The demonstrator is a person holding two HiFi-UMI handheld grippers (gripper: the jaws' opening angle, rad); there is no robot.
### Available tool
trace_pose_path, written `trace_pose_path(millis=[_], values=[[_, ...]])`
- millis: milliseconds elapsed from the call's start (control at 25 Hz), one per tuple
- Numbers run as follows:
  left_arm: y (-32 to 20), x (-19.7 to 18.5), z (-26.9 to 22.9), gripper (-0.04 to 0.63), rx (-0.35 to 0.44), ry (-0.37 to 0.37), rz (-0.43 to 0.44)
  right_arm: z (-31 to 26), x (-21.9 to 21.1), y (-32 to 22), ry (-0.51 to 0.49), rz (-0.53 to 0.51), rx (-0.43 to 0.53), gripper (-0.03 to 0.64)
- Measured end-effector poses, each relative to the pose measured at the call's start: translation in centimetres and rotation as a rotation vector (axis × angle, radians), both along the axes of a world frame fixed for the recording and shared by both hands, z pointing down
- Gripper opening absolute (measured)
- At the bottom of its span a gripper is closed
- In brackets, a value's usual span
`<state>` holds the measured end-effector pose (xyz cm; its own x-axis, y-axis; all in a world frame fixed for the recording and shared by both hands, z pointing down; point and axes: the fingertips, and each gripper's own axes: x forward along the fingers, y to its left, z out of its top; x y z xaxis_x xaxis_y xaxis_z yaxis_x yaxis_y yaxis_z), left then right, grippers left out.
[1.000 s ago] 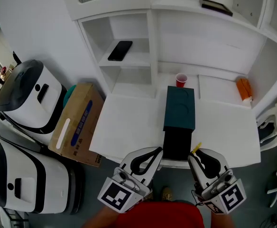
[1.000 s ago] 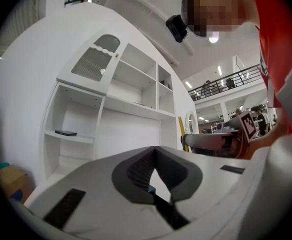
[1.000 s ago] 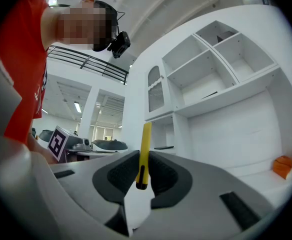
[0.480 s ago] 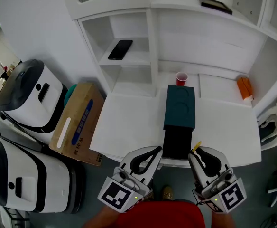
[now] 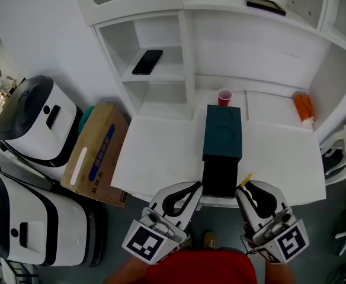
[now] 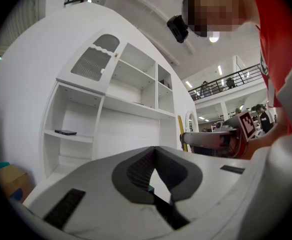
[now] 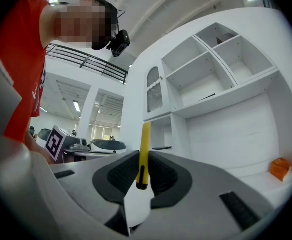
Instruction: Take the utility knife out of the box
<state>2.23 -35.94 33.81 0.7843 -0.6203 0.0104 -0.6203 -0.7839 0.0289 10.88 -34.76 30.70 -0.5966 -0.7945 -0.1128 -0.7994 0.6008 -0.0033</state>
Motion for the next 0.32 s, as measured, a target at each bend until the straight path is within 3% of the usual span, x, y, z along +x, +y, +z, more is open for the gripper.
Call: trace_pose_path(millis=[320], values=[[0.29,0.22,-0.05,0.014,0.006,-0.001,0.004,-0.02,0.39,0.16,-0.003,0.001,-0.003,0.075]])
